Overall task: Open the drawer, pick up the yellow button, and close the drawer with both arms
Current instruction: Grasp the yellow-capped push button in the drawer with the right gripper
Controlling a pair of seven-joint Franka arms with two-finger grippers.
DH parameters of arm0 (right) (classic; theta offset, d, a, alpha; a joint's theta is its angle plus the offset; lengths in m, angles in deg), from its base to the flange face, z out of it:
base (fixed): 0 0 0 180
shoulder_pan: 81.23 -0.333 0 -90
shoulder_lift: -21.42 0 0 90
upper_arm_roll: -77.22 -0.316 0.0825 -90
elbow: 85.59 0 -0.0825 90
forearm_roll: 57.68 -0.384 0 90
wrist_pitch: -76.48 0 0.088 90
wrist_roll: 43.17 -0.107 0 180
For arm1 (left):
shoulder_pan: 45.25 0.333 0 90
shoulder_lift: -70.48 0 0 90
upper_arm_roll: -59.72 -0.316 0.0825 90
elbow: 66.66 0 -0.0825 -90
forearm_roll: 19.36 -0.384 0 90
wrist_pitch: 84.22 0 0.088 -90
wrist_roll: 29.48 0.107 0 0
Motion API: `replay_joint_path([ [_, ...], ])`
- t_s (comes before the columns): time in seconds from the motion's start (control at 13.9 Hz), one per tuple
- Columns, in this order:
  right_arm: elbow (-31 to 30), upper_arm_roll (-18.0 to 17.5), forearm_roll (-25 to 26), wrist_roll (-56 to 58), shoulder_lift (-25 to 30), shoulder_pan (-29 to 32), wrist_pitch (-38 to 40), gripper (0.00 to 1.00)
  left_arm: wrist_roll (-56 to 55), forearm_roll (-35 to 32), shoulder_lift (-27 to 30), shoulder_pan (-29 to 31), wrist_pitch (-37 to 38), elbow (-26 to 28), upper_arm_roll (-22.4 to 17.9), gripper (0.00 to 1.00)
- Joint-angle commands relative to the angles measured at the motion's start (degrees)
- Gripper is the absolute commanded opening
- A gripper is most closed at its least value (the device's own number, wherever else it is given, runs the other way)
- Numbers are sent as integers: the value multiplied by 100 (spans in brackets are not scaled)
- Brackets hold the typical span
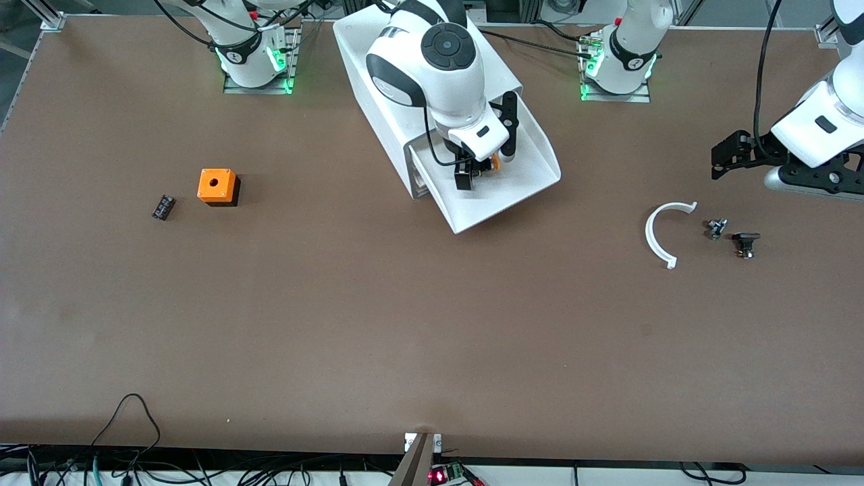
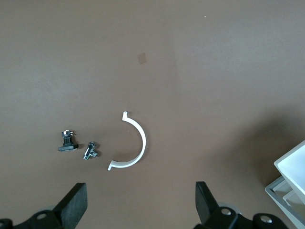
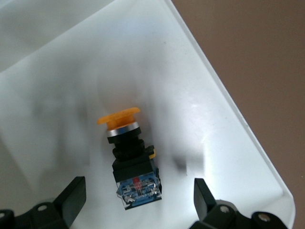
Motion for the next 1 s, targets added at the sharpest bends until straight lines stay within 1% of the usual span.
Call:
replay_joint_path([
  [0.0, 25, -35, 128, 134, -42, -32, 157, 100, -148, -60, -109, 32, 148, -217, 6, 100],
  [0.14, 25, -35, 171, 142, -60, -41, 132, 100, -148, -60, -109, 32, 148, -217, 6, 100],
  [0.36, 51, -35, 347, 142, -156, -76, 88, 97, -139, -60, -109, 40, 148, -217, 6, 100],
  [0.5, 60, -35, 505, 134, -218, -146, 79, 96, -148, -51, -109, 40, 148, -217, 6, 100],
  [0.57, 60, -27, 540, 125, -227, -199, 79, 93, -148, -51, -109, 75, 148, -217, 6, 100],
  [0.65, 60, -26, 541, 134, -218, -208, 79, 84, -139, -42, -109, 102, 148, -217, 6, 100],
  [0.79, 77, -35, 541, 108, -210, -208, 79, 60, -139, 19, -109, 128, 148, -217, 6, 100],
  [0.86, 77, -35, 541, 73, -218, -217, 70, 53, -139, 28, -109, 137, 148, -217, 6, 100],
  [0.93, 77, -35, 549, 72, -210, -226, 61, 39, -139, 37, -118, 146, 148, -217, 6, 100],
])
